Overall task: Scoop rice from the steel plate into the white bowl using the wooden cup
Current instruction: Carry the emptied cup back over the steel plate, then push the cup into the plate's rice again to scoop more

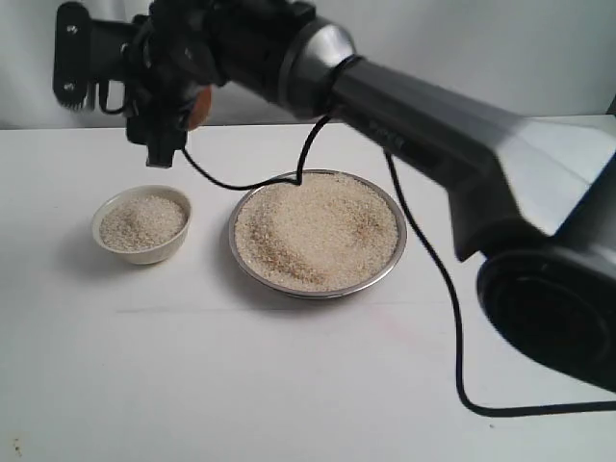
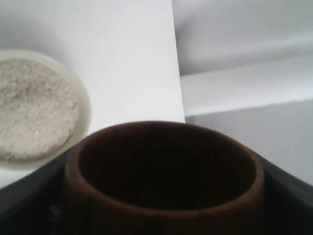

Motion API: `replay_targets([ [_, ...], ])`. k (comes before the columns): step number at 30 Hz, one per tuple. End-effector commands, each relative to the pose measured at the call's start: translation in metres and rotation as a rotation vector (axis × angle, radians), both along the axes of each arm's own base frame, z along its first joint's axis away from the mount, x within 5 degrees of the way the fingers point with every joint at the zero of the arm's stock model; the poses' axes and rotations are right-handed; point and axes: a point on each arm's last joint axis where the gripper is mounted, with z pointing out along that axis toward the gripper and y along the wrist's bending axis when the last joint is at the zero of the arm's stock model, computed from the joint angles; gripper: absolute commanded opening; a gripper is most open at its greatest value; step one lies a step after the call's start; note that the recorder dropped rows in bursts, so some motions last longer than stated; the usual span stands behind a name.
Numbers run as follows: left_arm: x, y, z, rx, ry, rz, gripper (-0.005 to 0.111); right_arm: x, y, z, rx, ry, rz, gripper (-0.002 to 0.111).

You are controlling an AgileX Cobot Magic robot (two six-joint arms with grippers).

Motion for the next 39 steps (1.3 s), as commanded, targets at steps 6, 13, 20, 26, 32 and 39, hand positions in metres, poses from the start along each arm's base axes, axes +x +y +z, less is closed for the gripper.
replay_targets([
  [6,0.000,0.000,0.003,-0.005,-0.019,-0.004,0.000,0.002,-0.067,0.022,-0.191,0.256,-0.235,0.000],
  [13,0.000,0.000,0.003,-0.005,-0.019,-0.004,0.000,0.024,-0.097,0.003,-0.346,0.199,-0.329,0.000],
  [20,0.000,0.000,0.003,-0.005,-0.019,-0.004,0.000,0.031,-0.121,-0.039,-0.672,0.193,-0.212,0.000],
  [26,0.000,0.000,0.003,-0.005,-0.019,-0.004,0.000,0.041,-0.122,-0.071,-0.807,0.145,-0.166,0.000],
  [32,0.000,0.000,0.003,-0.005,-0.019,-0.004,0.000,0.053,-0.118,-0.129,-0.923,0.147,-0.125,0.000],
  [39,0.000,0.000,0.003,-0.005,-0.019,-0.004,0.000,0.058,-0.117,-0.155,-0.970,0.136,-0.099,0.000],
])
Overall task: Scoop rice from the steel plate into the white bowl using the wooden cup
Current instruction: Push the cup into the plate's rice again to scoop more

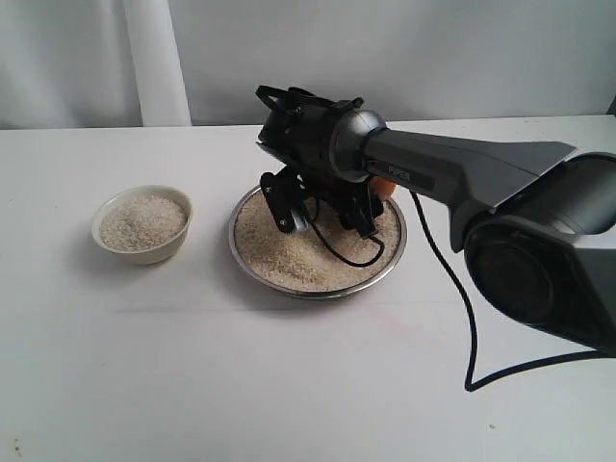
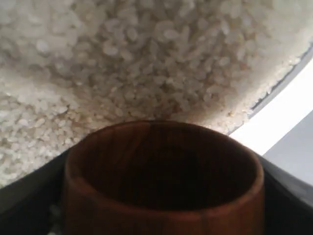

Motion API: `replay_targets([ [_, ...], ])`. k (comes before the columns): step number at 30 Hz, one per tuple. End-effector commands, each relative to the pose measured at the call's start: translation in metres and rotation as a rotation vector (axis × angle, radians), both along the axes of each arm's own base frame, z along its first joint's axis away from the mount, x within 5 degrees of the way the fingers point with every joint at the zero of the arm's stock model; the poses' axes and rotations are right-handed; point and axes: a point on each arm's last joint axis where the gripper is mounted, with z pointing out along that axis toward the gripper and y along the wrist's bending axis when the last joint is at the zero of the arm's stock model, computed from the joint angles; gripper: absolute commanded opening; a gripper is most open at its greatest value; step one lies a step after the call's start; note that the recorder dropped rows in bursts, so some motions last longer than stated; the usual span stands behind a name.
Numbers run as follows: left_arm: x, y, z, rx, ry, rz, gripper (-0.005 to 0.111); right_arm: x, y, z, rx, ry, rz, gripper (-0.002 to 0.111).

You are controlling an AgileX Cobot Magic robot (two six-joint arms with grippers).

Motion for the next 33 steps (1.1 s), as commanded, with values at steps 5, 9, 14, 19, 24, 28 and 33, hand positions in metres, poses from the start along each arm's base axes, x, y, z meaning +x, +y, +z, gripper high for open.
replay_targets([
  [5,0.000,0.000,0.003,-0.005,-0.019,-0.004,0.000,0.006,0.003,-0.017,0.021,-0.010,0.054,0.000],
  [9,0.000,0.000,0.003,-0.005,-0.019,-0.004,0.000,0.005,0.006,-0.025,0.026,-0.003,0.065,0.000],
  [14,0.000,0.000,0.003,-0.005,-0.019,-0.004,0.000,0.004,0.009,-0.036,0.056,0.014,0.070,0.000],
  [19,0.000,0.000,0.003,-0.005,-0.019,-0.004,0.000,0.003,0.013,-0.037,0.107,0.028,0.057,0.000],
  [24,0.000,0.000,0.003,-0.005,-0.019,-0.004,0.000,0.002,0.014,-0.038,0.121,0.037,0.052,0.000],
  [28,0.000,0.000,0.003,-0.005,-0.019,-0.004,0.000,-0.002,0.017,-0.040,0.167,0.068,0.031,0.000],
  [33,0.000,0.000,0.003,-0.005,-0.019,-0.004,0.000,-0.004,0.019,-0.039,0.193,0.083,0.018,0.000],
])
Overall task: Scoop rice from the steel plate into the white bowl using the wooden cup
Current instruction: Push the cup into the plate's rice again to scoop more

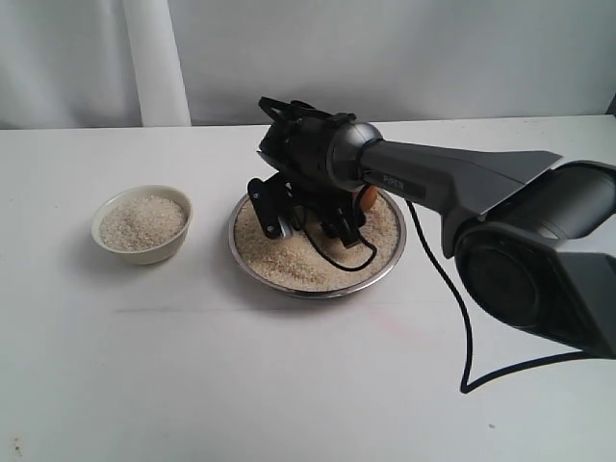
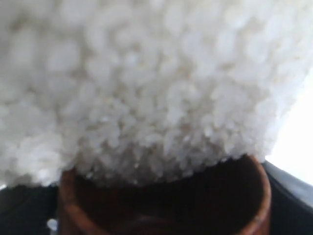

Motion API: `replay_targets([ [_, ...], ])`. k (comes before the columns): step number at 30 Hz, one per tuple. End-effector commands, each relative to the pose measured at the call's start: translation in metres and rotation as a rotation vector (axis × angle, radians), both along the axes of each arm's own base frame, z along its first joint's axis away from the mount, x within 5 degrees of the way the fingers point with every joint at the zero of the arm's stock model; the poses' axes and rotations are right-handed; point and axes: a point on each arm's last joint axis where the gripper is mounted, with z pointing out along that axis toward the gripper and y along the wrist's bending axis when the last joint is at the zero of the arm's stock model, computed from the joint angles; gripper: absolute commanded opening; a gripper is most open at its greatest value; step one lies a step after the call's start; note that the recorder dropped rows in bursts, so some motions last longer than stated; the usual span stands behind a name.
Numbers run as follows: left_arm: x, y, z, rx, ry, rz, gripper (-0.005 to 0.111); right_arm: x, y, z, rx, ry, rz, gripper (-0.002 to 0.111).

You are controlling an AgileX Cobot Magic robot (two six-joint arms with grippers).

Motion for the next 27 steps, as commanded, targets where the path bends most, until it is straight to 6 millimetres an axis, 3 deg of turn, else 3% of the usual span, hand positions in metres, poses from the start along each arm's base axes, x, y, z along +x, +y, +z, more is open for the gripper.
replay_targets([
  [1,-0.0001,-0.0003,0.0032,-0.005,-0.019,-0.004,0.000,-0.0073,0.0080,-0.0156,0.086,0.071,-0.023,0.000],
  [17,-0.0001,-0.0003,0.0032,-0.005,-0.019,-0.004,0.000,-0.0154,0.0162,-0.0201,0.211,0.149,-0.097,0.000],
  [27,-0.0001,-0.0003,0.0032,-0.005,-0.019,-0.004,0.000,-0.0119,0.0092,-0.0222,0.308,0.190,-0.214,0.000],
])
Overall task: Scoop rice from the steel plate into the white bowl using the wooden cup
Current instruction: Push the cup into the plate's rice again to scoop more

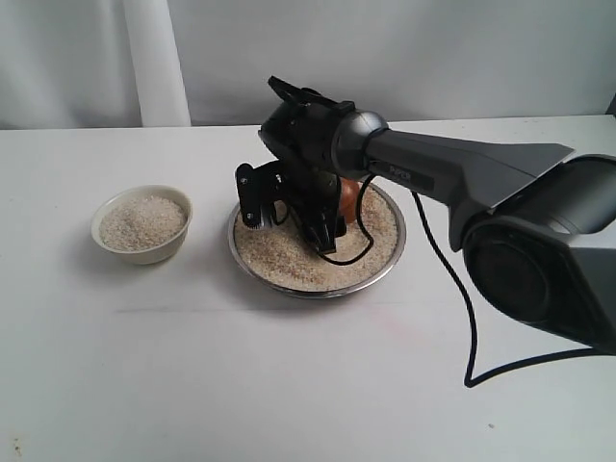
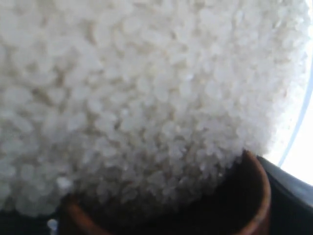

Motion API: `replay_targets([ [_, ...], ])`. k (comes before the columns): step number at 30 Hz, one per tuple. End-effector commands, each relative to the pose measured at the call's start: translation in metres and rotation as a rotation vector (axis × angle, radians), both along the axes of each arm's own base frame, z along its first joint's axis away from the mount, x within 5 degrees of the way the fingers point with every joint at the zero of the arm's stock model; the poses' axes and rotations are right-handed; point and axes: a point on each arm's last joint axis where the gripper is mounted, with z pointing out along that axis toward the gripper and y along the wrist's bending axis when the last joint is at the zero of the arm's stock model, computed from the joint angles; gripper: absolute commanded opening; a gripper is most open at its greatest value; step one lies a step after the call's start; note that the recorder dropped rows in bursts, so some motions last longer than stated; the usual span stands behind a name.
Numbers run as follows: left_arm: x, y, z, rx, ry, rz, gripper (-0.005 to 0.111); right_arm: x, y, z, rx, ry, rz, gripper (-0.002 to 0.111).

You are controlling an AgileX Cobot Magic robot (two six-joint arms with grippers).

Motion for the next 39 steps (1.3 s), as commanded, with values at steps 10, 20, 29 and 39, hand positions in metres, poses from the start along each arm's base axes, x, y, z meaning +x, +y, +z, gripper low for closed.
replay_targets([
  [10,0.000,0.000,0.003,-0.005,-0.019,-0.004,0.000,-0.001,-0.008,-0.028,0.214,0.187,-0.172,0.000],
  [20,0.000,0.000,0.003,-0.005,-0.019,-0.004,0.000,0.000,-0.003,-0.028,0.299,0.204,-0.187,0.000],
  [29,0.000,0.000,0.003,-0.005,-0.019,-0.004,0.000,0.010,-0.018,-0.027,0.428,0.278,-0.300,0.000],
  [39,0.000,0.000,0.003,-0.005,-0.019,-0.004,0.000,0.011,-0.029,-0.027,0.484,0.387,-0.348,0.000],
])
